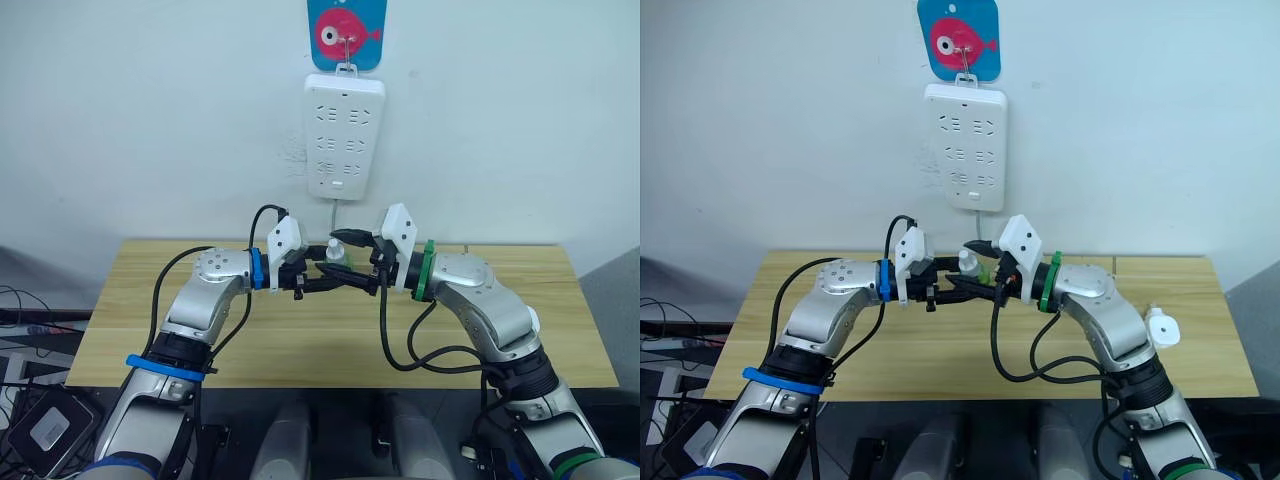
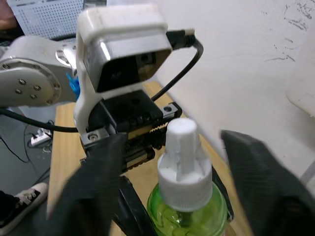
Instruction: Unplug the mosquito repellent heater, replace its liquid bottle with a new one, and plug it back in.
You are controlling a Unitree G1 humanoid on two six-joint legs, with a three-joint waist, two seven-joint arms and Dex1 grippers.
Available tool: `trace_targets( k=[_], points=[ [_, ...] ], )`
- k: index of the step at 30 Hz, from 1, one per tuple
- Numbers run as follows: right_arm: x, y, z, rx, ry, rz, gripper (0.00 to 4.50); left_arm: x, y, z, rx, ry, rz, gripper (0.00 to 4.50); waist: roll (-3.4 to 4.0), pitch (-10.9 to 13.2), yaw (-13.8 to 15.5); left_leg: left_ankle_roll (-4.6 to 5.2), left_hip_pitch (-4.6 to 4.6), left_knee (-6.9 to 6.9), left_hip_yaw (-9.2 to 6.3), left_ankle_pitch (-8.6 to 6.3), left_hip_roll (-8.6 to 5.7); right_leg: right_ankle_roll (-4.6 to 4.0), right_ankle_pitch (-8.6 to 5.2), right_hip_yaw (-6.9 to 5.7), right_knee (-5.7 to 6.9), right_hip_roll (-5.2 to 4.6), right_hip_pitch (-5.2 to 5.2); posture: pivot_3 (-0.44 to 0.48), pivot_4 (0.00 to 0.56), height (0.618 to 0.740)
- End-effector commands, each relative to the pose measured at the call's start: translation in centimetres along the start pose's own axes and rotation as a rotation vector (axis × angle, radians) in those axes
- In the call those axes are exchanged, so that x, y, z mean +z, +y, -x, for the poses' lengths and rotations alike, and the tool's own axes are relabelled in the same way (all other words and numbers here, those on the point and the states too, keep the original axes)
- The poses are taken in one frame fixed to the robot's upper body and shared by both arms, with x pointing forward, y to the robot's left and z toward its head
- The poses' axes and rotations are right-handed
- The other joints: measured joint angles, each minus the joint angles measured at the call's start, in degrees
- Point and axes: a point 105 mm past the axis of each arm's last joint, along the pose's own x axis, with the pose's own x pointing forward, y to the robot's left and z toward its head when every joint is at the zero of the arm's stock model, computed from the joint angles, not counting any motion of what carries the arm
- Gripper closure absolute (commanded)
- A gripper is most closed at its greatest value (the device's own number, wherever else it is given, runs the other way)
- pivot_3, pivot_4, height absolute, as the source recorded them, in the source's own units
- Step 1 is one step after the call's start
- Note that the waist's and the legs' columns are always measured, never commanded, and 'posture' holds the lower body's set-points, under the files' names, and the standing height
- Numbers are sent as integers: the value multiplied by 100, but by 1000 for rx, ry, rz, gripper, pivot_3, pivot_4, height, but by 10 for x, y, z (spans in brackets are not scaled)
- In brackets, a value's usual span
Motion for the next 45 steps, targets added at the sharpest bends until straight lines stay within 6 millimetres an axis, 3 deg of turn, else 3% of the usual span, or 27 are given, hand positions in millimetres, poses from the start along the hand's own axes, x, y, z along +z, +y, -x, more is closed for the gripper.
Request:
trace_targets(
  k=[1,3,13,17,22,26,30,34,40,45],
  points=[
    [6,2,3,12,-28,32,2838,7,-2,-1,-19,-17,-38,2225,0,0,-6,0,0,0,0,0,0,0,0,0,0,0,0,79,219,740],
    [6,2,2,16,-27,38,3524,7,-2,-1,-20,-18,-41,2225,0,0,-10,0,0,0,1,0,-1,0,0,1,0,0,0,79,219,740],
    [16,4,4,88,-55,35,3535,11,-10,-1,-75,-19,-51,2225,0,0,-32,0,0,0,0,0,0,0,0,0,2,0,0,93,235,740],
    [24,11,5,301,-66,58,3535,13,-43,2,-289,-12,-82,2225,0,0,-65,1,1,0,-1,0,1,0,0,-1,1,0,0,98,239,740],
    [30,28,11,636,-61,46,3535,-10,-75,16,-544,87,-223,2225,0,0,-77,1,4,-1,-4,0,4,0,0,-6,-2,2,6,110,227,740],
    [28,34,13,729,-38,95,3535,-10,-77,19,-587,81,-229,2225,0,0,-41,1,0,2,-8,0,1,0,0,-8,-6,-1,8,116,224,740],
    [30,23,14,692,-29,107,3535,-5,-70,16,-543,61,-212,2225,0,0,-41,1,2,5,-8,0,2,0,0,-8,-2,-1,8,115,223,740],
    [21,9,33,634,25,94,2174,-5,-58,18,-462,63,-181,2225,0,0,-30,1,1,4,-9,0,-3,0,0,-9,-3,-2,8,102,225,740],
    [4,-20,63,373,103,96,19,-6,-38,19,-232,39,-63,2225,0,0,4,1,-1,3,-11,0,1,0,0,-10,-3,-2,7,84,225,740],
    [3,-15,52,161,83,110,19,-8,-23,20,-77,37,-34,2225,0,0,-64,1,0,3,-1,0,8,0,0,-2,6,-1,-1,77,219,740]
  ],
)
